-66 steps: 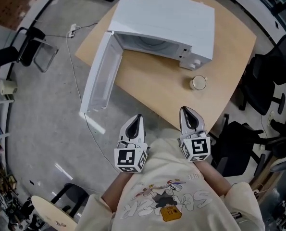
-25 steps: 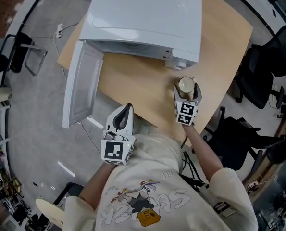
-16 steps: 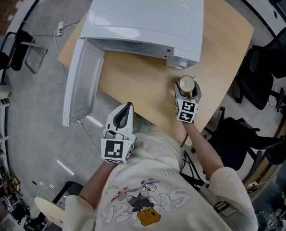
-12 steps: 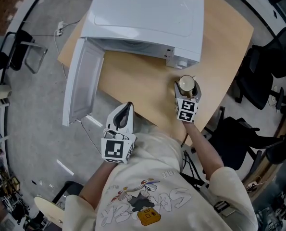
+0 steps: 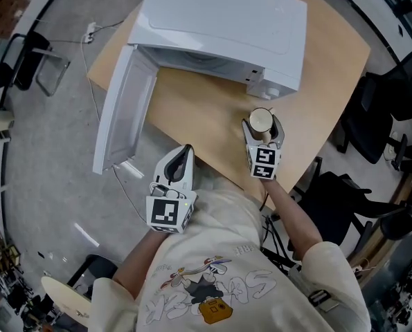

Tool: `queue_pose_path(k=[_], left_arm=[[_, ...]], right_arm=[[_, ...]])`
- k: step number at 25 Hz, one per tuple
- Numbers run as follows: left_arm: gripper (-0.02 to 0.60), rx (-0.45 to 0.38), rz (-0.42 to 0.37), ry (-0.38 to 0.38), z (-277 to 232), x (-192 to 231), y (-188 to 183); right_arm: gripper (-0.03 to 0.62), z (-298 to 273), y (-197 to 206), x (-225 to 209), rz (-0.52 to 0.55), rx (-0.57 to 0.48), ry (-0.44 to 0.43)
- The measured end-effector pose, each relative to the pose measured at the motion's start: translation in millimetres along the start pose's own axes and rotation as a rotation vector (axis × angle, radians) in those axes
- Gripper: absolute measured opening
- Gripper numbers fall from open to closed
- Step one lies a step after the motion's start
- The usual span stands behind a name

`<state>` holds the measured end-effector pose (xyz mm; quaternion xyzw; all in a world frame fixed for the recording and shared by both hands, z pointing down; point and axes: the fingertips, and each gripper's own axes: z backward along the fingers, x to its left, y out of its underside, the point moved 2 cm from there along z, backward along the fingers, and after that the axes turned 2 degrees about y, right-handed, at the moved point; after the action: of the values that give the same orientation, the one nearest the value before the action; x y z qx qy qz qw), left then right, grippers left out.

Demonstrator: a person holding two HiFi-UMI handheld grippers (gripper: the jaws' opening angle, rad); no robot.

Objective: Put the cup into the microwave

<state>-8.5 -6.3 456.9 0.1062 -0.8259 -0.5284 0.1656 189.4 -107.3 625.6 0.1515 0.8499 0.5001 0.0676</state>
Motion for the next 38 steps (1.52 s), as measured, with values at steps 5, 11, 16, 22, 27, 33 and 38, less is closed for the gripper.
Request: queue_pose_path(k=[5, 11, 16, 22, 27, 33, 38], left_arm=[[0.005, -0.017, 0.017, -0.025, 9, 15, 0], [0.005, -0.044, 0.035, -0.055, 19, 39, -2], [0.005, -0.079, 0.054, -0.08, 24, 61, -10], [0.005, -0.089, 0.045, -0.084, 26, 88, -16], [0.005, -0.093, 0.041, -0.076, 27, 108, -22], [0.006, -0.077, 0.013, -0.032, 25, 116, -26], [0.006, -0.072, -0.052, 0.002, 21, 117, -31]], right_arm=[[0.399, -11, -21, 44, 0.042, -0.023, -0.093], [0.399, -33, -55, 96, 0.085, -0.062, -0.173], [0.399, -61, -87, 124, 0.106, -0.095, -0.197], [0.399, -103, -119, 140, 0.106, -0.116, -0.176], [0.399, -138, -135, 148, 0.098, -0.112, -0.149], [0.399, -178, -153, 143, 0.066, -0.106, -0.097], [0.399, -204, -160, 135, 0.043, -0.091, -0.072]])
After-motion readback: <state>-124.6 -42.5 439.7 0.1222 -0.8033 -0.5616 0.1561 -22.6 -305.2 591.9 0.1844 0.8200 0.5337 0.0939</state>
